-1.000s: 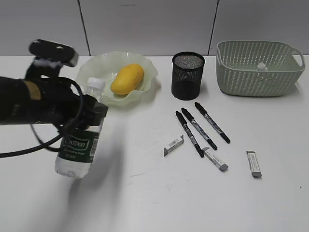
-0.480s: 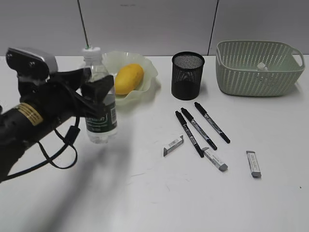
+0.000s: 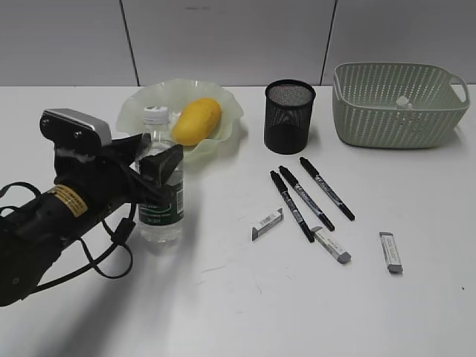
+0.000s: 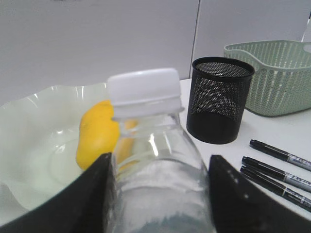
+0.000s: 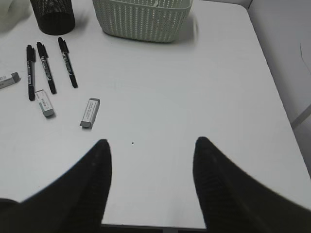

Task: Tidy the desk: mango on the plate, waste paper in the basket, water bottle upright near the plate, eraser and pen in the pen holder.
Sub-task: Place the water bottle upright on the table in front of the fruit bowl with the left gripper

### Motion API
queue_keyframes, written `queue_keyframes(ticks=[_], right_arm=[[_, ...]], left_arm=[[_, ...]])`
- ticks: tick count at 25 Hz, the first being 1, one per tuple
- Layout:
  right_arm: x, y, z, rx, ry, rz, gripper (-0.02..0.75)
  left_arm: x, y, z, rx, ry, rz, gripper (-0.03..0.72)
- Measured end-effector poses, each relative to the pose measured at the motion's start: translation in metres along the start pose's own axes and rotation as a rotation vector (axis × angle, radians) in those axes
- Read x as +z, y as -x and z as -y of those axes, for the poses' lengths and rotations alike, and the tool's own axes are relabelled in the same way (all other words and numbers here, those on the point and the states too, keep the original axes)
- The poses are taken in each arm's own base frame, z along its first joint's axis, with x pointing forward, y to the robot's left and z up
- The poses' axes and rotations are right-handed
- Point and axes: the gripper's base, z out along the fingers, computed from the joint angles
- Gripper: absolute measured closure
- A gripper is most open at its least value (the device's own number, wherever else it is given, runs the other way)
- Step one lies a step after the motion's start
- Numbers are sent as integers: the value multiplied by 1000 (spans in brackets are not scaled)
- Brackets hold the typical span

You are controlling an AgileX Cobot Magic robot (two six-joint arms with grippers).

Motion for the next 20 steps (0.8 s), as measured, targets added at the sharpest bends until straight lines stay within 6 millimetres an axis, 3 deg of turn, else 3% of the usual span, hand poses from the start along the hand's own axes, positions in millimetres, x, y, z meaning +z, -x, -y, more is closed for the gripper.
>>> queue_keyframes(ticks=[20], right_arm=[[0, 0, 0, 0, 0, 0, 333]], left_arm=[[-22, -3, 6, 15, -58, -17, 245]])
